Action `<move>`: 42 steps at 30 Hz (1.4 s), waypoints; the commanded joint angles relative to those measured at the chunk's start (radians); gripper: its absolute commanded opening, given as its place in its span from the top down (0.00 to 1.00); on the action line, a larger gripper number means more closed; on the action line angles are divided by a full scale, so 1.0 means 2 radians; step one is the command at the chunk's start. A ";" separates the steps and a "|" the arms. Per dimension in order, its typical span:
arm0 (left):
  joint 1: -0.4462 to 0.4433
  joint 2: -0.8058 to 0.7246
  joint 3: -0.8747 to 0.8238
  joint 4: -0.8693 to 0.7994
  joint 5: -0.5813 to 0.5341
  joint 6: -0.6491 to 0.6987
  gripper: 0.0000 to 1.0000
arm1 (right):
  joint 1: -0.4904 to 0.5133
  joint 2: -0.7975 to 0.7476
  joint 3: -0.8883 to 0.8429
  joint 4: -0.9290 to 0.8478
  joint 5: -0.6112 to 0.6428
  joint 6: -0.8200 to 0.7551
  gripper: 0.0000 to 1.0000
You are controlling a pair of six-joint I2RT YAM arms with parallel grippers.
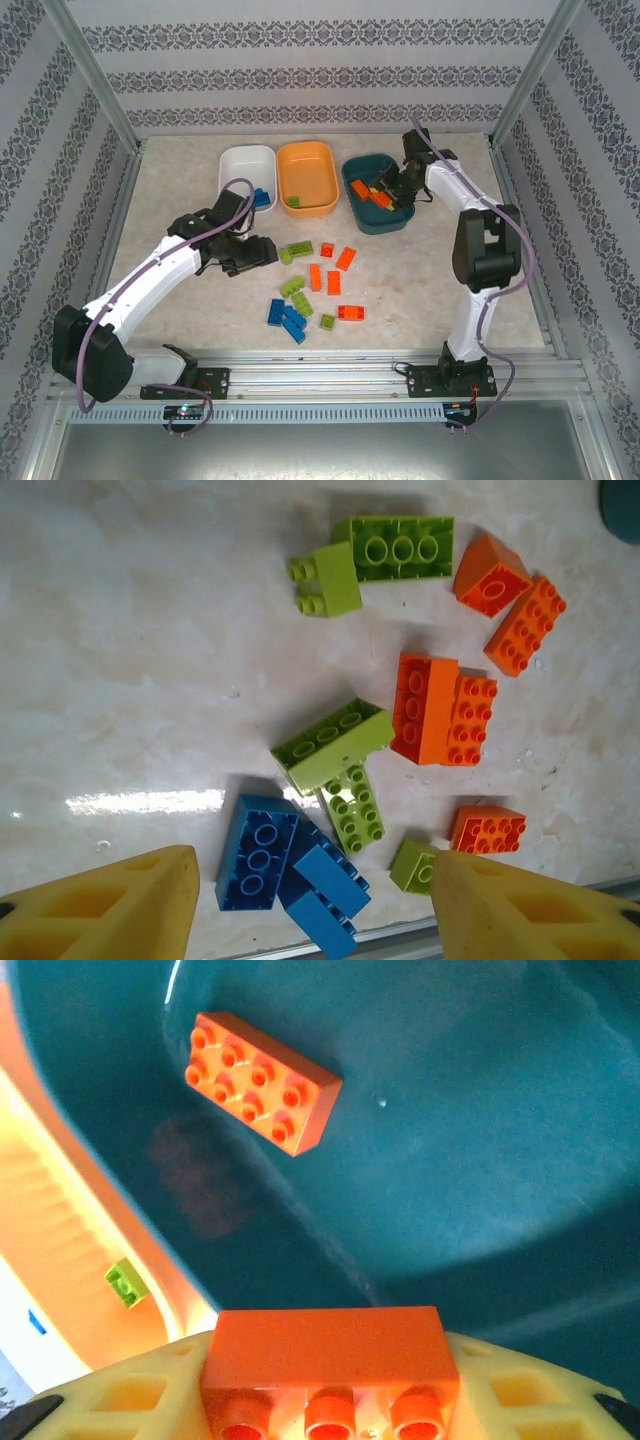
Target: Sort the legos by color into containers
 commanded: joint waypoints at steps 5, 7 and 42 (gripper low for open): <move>-0.052 0.007 -0.017 0.005 -0.045 -0.077 0.34 | -0.003 0.066 0.048 -0.002 -0.012 -0.018 0.52; -0.060 0.009 -0.023 0.006 -0.046 -0.083 0.34 | -0.003 0.070 0.052 -0.006 -0.010 -0.024 0.49; 0.001 0.328 0.208 -0.035 -0.043 0.076 0.41 | 0.126 -0.379 -0.350 -0.040 0.068 -0.060 0.34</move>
